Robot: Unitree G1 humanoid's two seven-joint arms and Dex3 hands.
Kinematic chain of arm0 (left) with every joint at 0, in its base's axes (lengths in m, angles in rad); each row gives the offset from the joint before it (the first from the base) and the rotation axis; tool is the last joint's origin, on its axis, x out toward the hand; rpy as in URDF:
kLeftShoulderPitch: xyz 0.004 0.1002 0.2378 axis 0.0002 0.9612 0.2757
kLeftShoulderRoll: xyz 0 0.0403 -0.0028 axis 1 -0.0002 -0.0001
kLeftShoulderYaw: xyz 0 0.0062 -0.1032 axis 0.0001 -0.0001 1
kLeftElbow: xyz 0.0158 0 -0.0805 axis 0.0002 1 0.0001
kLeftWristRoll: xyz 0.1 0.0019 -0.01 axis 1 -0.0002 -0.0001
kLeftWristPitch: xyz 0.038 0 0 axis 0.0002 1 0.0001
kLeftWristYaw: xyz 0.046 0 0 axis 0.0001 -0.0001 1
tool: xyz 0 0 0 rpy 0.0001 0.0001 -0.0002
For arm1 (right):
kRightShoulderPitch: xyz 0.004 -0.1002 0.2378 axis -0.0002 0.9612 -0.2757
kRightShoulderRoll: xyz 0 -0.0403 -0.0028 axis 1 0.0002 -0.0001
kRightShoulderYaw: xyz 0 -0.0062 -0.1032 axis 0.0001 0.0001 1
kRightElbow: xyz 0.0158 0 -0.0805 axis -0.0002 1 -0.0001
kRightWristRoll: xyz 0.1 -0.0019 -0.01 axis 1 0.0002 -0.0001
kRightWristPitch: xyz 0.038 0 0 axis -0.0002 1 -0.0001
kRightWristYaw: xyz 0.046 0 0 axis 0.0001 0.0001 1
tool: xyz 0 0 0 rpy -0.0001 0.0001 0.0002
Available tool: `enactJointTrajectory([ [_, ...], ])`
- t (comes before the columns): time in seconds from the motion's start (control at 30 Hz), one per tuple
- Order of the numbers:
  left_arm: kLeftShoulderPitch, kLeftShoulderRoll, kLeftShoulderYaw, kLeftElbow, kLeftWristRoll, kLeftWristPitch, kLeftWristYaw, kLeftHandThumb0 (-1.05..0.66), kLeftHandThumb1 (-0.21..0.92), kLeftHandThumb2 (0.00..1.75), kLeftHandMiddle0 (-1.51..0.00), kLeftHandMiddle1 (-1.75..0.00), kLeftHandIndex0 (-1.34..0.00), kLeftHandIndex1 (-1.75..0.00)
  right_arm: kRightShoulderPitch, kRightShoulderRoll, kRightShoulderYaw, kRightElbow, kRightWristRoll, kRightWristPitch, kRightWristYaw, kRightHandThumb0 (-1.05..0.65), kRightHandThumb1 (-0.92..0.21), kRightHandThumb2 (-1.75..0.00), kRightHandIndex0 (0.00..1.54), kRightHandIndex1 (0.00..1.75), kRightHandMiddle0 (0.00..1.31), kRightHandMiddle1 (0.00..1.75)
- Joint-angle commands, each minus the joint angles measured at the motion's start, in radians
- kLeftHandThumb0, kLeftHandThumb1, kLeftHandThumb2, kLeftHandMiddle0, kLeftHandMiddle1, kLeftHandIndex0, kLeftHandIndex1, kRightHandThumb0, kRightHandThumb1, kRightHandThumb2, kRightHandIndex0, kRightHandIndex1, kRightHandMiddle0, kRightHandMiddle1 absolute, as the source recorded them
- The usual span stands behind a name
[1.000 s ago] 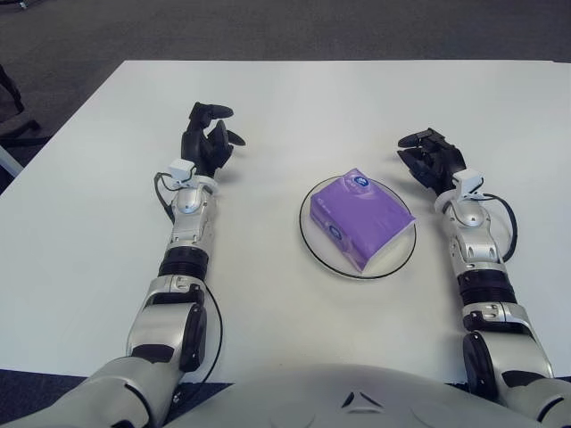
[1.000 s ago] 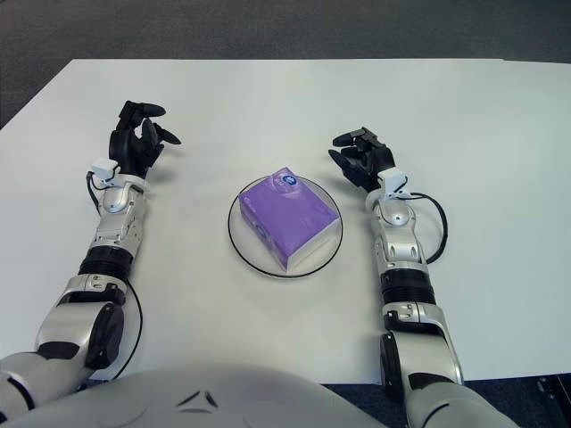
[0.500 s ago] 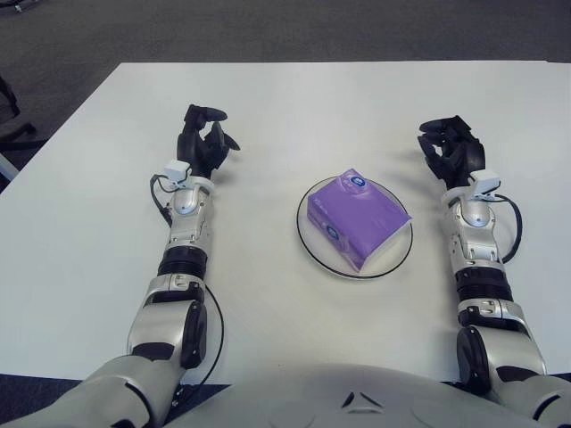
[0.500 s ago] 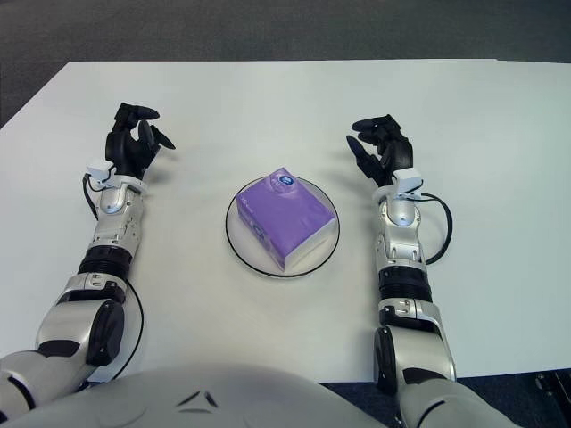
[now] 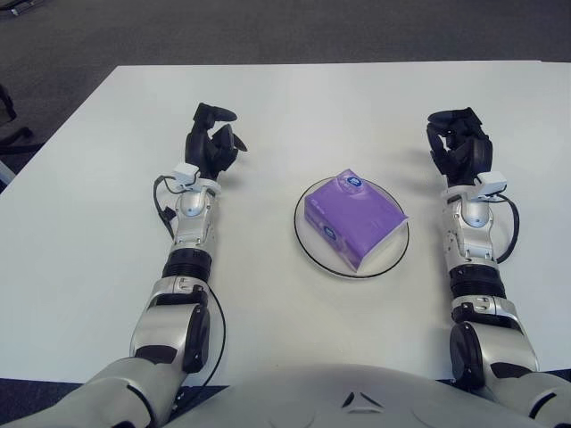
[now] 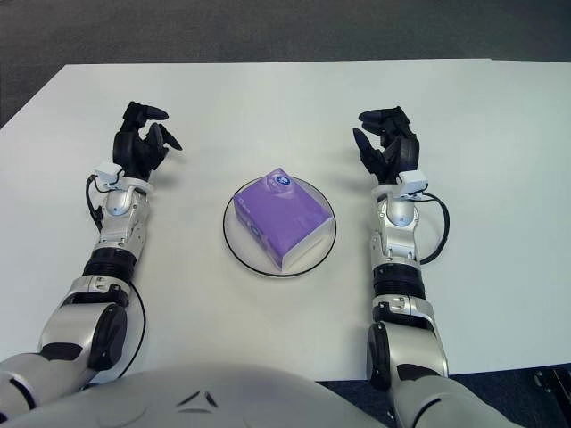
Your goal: Put the tissue paper into the plate.
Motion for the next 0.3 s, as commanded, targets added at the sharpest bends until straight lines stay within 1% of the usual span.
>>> enactJointTrajectory([
  [0.0,0.162,-0.074,-0.025,0.058,0.007,0.005,-0.014,-0.35,0.84,0.61,-0.85,-1.75,-0.25,-1.75,0.102,0.11,-0.002,0.12,0.001,-0.079,-0.022,-0.01,-0.74,-0.58,0.56,1.46,0.34,1.48],
  [0.03,0.163,-0.074,-0.026,0.056,0.006,0.009,-0.014,-0.36,0.84,0.61,-0.86,-1.75,-0.25,-1.75,0.1,0.11,-0.002,0.128,0.0,-0.089,-0.023,-0.01,-0.69,-0.7,0.54,1.51,0.31,1.54],
  [0.07,0.163,-0.075,-0.027,0.053,0.006,0.012,-0.013,-0.36,0.84,0.61,-0.86,-1.75,-0.25,-1.75,0.097,0.109,-0.002,0.136,-0.001,-0.099,-0.023,-0.01,-0.66,-0.77,0.53,1.55,0.29,1.58],
  [0.17,0.161,-0.076,-0.03,0.046,0.007,0.021,-0.01,-0.36,0.84,0.62,-0.86,-1.75,-0.25,-1.75,0.091,0.106,-0.003,0.156,-0.001,-0.12,-0.023,-0.01,-0.59,-0.92,0.51,1.61,0.26,1.67],
  [0.27,0.159,-0.076,-0.033,0.038,0.006,0.031,-0.007,-0.36,0.84,0.62,-0.87,-1.75,-0.25,-1.75,0.086,0.104,-0.005,0.174,0.0,-0.135,-0.019,-0.01,-0.57,-0.97,0.51,1.64,0.25,1.7],
])
